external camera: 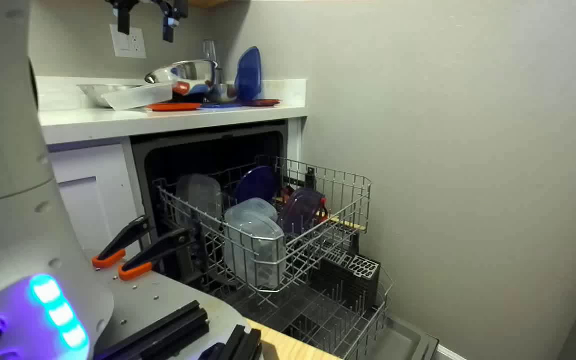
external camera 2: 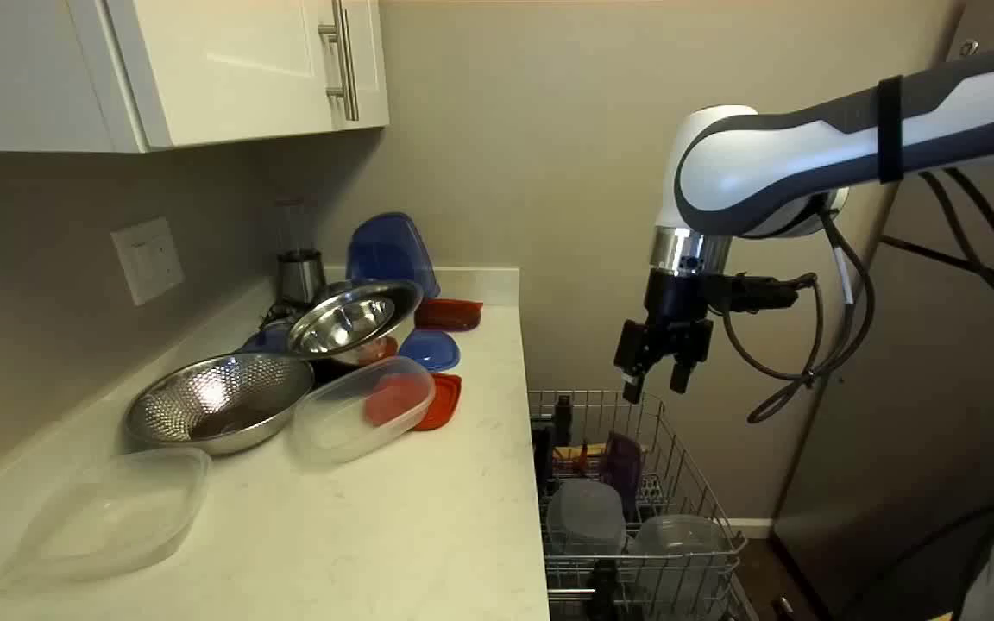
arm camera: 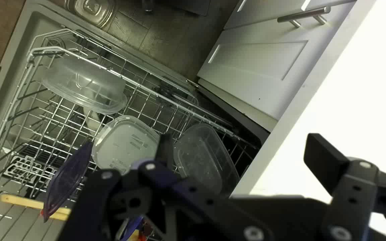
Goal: Put the dish rack into the dishwasher
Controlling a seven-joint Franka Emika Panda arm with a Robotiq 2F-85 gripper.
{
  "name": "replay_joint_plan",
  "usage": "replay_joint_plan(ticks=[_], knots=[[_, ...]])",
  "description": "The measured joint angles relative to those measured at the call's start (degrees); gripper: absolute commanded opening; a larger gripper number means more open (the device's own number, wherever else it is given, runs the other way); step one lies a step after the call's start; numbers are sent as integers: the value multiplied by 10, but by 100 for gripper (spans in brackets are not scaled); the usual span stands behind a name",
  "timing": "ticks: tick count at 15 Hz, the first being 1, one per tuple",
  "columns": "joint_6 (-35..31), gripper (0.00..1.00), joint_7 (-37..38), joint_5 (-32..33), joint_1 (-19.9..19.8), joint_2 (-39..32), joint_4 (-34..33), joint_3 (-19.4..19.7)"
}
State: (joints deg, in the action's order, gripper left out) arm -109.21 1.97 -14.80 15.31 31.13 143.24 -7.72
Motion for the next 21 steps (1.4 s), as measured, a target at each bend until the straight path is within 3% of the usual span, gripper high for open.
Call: replay_joint_plan(ticks=[11, 16, 21], knots=[[-1, 100, 2, 0, -4, -1, 0, 0], [-37, 100, 5, 1, -51, -37, 1, 9], [-103, 100, 5, 2, -99, -123, 6, 43]])
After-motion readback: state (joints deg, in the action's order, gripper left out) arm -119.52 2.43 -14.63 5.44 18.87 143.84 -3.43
